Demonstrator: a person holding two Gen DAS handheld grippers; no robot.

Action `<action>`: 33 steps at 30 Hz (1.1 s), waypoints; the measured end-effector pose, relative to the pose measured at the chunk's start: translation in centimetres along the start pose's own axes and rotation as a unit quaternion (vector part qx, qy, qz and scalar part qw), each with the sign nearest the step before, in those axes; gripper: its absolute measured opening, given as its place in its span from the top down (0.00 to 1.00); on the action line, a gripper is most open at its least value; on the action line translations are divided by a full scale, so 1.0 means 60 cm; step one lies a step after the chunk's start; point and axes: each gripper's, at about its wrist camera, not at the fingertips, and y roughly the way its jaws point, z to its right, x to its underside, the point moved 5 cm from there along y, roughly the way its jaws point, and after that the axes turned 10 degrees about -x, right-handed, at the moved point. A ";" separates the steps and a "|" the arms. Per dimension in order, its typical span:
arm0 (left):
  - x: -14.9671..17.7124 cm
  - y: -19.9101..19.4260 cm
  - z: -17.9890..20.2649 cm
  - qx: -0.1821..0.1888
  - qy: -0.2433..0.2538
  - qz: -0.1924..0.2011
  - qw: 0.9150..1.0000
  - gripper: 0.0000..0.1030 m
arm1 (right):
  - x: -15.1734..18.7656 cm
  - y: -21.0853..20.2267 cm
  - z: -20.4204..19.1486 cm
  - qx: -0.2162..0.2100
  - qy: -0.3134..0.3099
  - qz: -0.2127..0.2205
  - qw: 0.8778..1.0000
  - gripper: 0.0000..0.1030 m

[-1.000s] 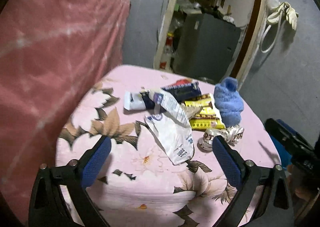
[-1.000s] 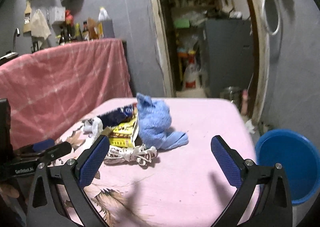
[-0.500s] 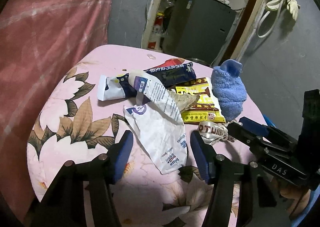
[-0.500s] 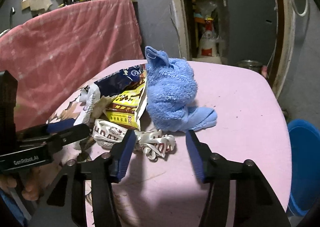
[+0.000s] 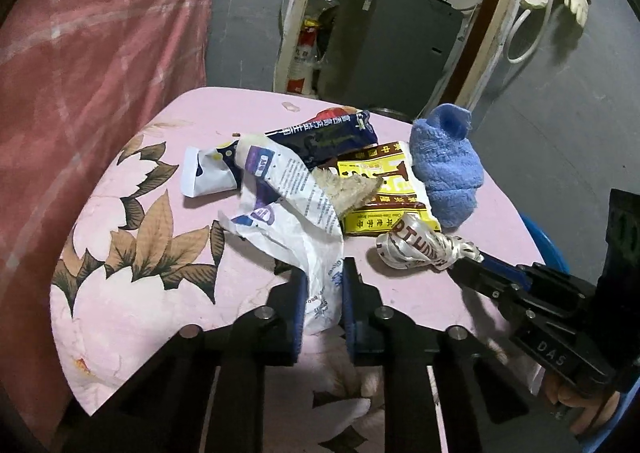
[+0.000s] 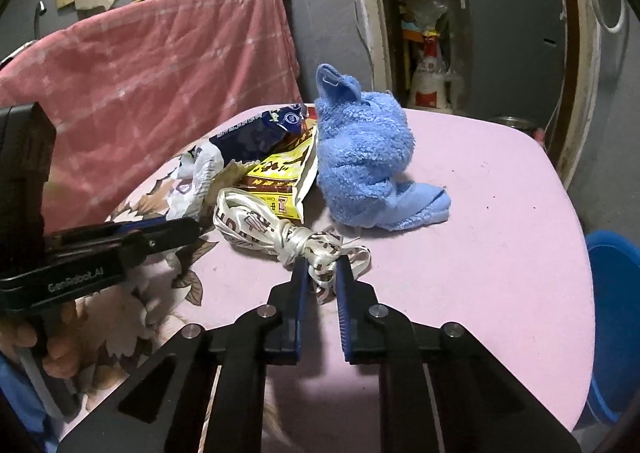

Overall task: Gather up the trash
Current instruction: 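Grasp the white string with the right tool while the left tool grasps white paper, then carry both items over the blue bucket and open both tools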

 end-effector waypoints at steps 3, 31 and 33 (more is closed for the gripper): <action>0.005 -0.003 0.001 -0.006 -0.004 0.002 1.000 0.98 | 0.003 -0.004 -0.003 -0.002 -0.004 0.002 1.000 0.92; -0.037 -0.140 0.251 0.064 0.038 0.216 0.973 0.99 | -0.003 -0.280 0.048 0.163 -0.013 0.266 0.950 0.95; -0.045 -0.140 0.290 0.081 0.045 0.225 0.970 0.99 | -0.003 -0.312 0.068 0.187 -0.009 0.283 0.941 0.95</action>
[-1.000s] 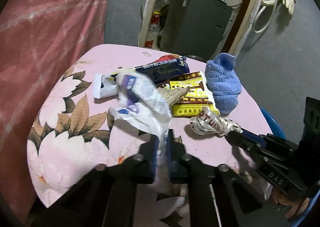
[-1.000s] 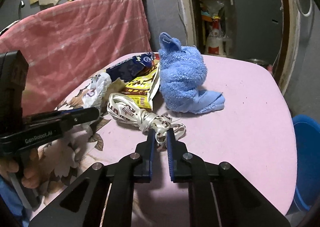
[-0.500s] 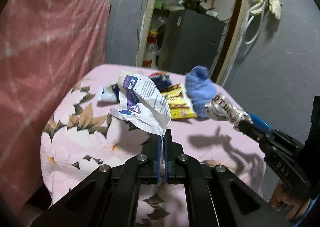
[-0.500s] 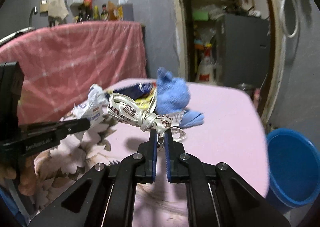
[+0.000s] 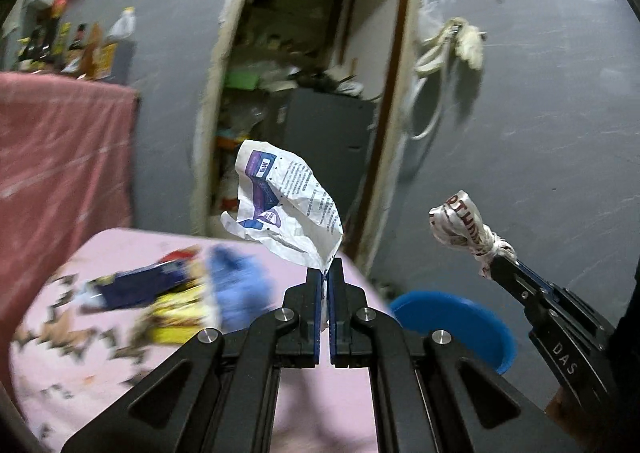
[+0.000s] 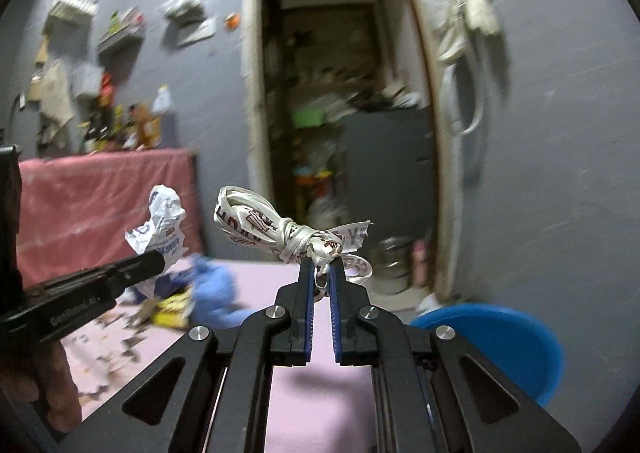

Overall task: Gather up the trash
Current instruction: 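Carry both items over the blue bucket and open both tools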

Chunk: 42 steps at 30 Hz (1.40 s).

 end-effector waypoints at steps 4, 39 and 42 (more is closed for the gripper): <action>-0.015 0.031 0.075 0.037 0.009 0.011 0.999 0.99 | -0.019 -0.033 0.074 0.051 0.009 0.025 0.998 0.95; 0.135 0.256 0.280 0.087 0.044 -0.122 0.988 0.99 | 0.099 -0.041 0.352 0.150 0.065 -0.061 0.985 0.94; 0.142 0.258 0.282 0.087 0.046 -0.126 0.987 0.99 | 0.102 -0.038 0.356 0.150 0.070 -0.066 0.984 0.93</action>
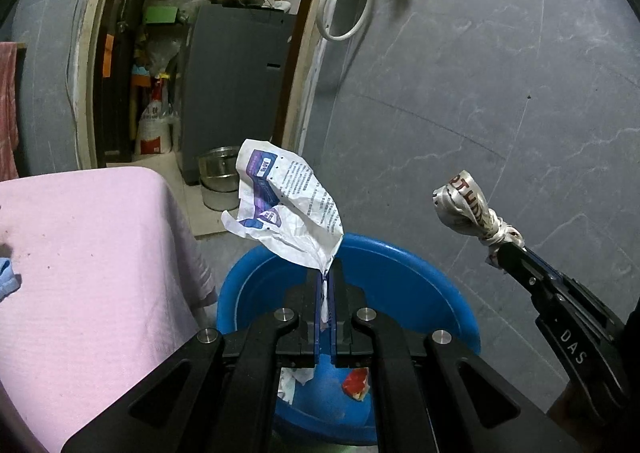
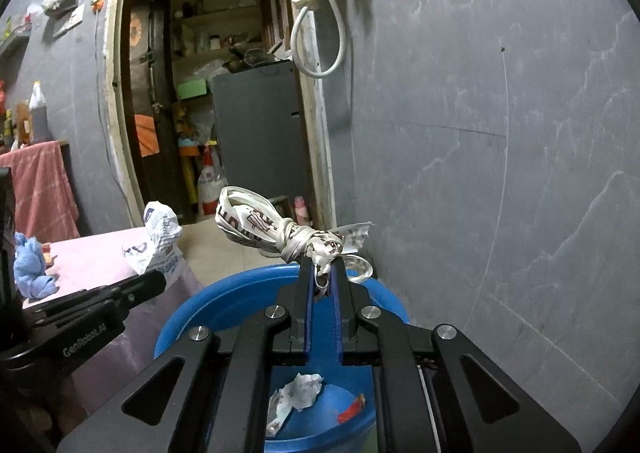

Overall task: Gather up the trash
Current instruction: 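Carry both items over the blue bucket and open both tools, then move both open tools back toward the table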

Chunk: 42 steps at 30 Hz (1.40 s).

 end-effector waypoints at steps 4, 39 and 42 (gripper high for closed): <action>0.003 0.003 0.000 0.000 0.000 -0.004 1.000 0.99 | 0.002 0.004 0.002 0.000 0.004 -0.008 1.000 0.91; 0.019 0.037 -0.013 -0.012 -0.001 -0.070 0.997 0.45 | 0.017 0.027 0.036 0.010 0.022 -0.057 0.998 0.53; 0.025 0.040 -0.009 -0.018 0.010 -0.074 0.997 0.45 | 0.020 0.030 0.042 0.013 0.026 -0.065 0.997 0.51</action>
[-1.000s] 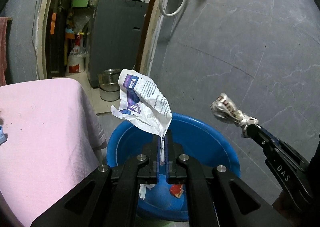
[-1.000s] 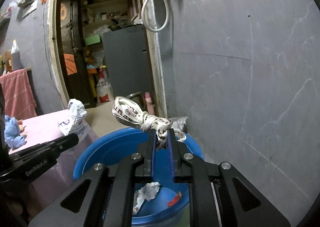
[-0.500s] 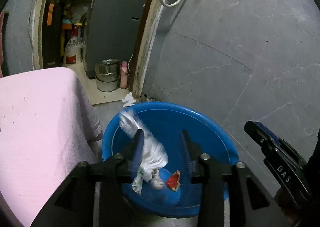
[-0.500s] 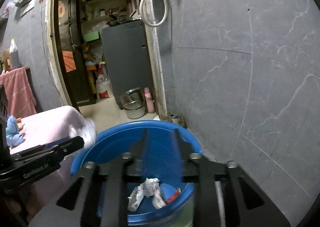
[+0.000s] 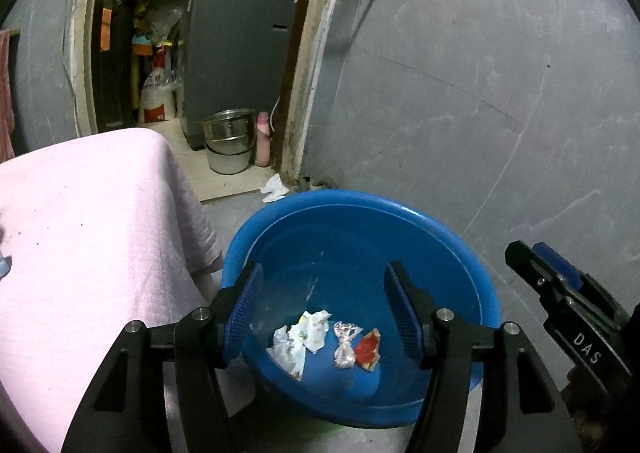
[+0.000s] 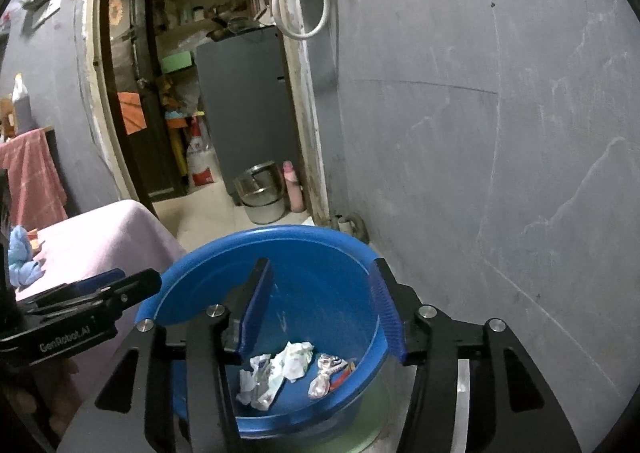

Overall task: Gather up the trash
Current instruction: 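Move both open tools back toward the table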

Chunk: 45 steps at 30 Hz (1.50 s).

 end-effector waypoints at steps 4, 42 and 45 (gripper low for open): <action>0.003 0.001 -0.001 0.000 -0.001 0.001 1.000 0.43 | -0.002 -0.005 0.006 0.006 0.002 0.001 1.000 0.38; -0.002 -0.371 -0.285 -0.130 -0.080 0.166 0.974 0.05 | -0.085 -0.143 -0.254 -0.114 -0.018 0.139 0.984 0.00; 0.015 -0.394 -0.339 -0.157 -0.089 0.165 0.970 0.05 | -0.074 -0.127 -0.313 -0.142 -0.031 0.122 0.982 0.00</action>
